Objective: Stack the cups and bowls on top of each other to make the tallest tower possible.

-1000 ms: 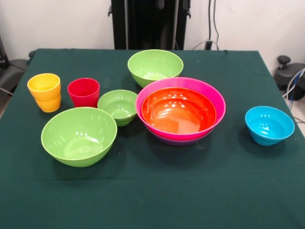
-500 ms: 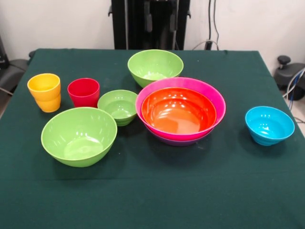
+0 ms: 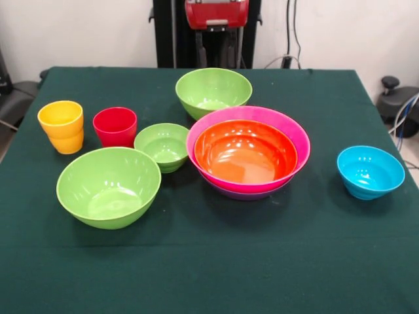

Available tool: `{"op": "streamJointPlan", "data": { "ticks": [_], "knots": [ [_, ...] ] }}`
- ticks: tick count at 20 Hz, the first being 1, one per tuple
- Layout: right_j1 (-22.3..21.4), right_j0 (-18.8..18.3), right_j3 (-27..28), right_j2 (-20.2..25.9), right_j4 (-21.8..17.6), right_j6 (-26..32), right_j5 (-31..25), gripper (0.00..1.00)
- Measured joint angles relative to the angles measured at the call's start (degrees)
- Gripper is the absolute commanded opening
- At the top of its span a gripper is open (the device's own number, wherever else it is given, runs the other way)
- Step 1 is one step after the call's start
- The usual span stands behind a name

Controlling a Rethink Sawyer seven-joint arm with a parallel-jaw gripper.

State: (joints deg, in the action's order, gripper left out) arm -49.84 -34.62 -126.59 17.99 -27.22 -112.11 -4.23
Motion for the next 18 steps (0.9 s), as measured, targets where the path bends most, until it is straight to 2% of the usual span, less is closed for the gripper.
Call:
{"op": "streamJointPlan", "data": {
  "ticks": [5, 13, 18],
  "knots": [
    [1.4, -1.7, 0.0, 0.1, -0.8, 0.0, 0.1, 1.0],
    [1.5, -8.8, 0.1, 1.3, -2.5, 0.0, 0.0, 1.0],
    [2.3, -10.9, 0.8, 1.5, -3.6, 0.0, 0.0, 1.0]
  ]
}}
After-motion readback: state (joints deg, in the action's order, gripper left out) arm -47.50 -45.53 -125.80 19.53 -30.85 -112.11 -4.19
